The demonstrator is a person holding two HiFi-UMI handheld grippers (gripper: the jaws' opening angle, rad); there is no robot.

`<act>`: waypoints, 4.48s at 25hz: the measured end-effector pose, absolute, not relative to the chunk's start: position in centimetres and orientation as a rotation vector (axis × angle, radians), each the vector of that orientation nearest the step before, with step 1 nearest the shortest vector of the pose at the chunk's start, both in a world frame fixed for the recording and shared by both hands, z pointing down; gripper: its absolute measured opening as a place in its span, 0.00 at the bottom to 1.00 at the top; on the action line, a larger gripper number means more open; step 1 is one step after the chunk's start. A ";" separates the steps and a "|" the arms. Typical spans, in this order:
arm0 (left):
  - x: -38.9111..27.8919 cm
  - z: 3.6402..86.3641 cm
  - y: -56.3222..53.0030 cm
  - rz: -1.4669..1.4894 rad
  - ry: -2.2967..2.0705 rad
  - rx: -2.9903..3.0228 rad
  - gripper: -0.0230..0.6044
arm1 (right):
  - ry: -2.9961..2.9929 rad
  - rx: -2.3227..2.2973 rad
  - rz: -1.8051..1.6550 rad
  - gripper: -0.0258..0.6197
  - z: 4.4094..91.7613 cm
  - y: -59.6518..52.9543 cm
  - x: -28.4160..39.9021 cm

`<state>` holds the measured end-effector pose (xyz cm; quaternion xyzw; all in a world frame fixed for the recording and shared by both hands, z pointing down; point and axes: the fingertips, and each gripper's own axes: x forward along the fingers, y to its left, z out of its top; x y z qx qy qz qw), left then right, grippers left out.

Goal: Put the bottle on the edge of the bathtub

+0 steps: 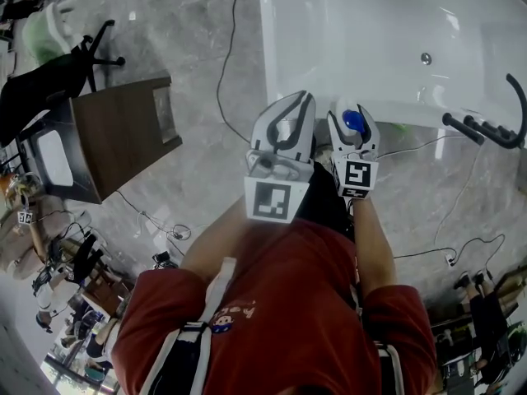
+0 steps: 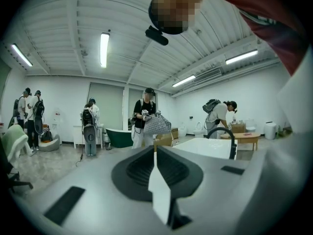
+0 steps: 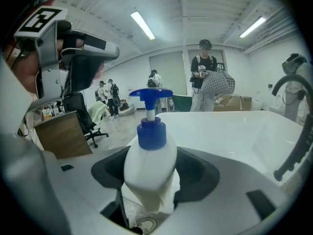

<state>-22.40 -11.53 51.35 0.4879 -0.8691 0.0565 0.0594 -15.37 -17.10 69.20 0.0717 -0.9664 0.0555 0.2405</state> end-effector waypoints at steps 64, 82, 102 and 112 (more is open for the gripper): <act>-13.7 39.2 -21.2 -0.044 -2.573 1.989 0.08 | -2.956 0.598 -0.277 0.63 44.9 -26.1 -5.0; -5.5 36.6 -29.9 -0.055 -2.232 2.398 0.08 | -2.762 1.501 -0.089 0.63 35.4 -33.3 9.5; -1.4 34.2 -32.7 -0.049 -2.127 2.503 0.08 | -2.701 1.653 -0.062 0.63 34.0 -34.1 12.4; -1.0 34.1 -32.1 -0.050 -2.127 2.501 0.08 | -2.745 1.592 -0.089 0.48 34.0 -33.5 11.3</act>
